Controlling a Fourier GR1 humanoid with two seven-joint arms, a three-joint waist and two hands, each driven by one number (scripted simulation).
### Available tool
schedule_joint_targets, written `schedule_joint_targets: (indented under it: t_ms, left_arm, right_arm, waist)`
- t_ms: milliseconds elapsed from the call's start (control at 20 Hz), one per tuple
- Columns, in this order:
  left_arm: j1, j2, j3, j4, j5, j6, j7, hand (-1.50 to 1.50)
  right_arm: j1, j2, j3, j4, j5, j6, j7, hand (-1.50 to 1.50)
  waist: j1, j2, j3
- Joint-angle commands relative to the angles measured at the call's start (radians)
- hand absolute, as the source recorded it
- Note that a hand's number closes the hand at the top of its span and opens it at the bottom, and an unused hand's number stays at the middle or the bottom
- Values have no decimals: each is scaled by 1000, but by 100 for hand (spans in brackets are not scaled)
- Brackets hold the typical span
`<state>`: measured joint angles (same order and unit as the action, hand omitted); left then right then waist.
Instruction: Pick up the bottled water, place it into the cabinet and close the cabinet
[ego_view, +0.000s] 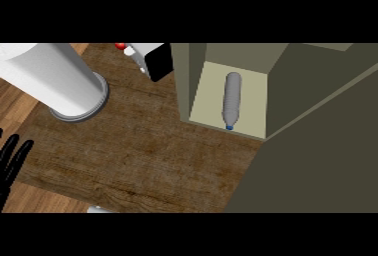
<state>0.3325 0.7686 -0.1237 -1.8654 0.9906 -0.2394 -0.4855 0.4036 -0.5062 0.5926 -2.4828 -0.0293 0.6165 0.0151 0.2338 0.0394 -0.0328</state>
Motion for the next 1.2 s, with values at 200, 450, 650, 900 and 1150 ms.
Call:
schedule_joint_targets:
  t_ms: [200,450,650,900,1150]
  left_arm:
    - [-21,5,5,-2,9,-29,0,-150]
    - [-23,12,13,8,12,-38,2,-150]
    - [-29,23,27,9,12,-37,5,-150]
    - [-38,20,24,20,21,-45,9,-150]
    - [-44,27,34,29,20,-54,8,-150]
  right_arm:
    - [-11,58,124,36,-91,-2,61,150]
    - [-11,86,87,53,-111,-35,71,150]
    - [-25,113,39,65,-101,-72,91,150]
    - [-122,102,-35,80,-46,-69,149,150]
    - [-212,130,-66,140,-46,-95,228,150]
  waist:
    - [40,39,4]
    - [46,45,6]
    - [42,41,9]
    - [47,38,6]
    - [48,33,8]
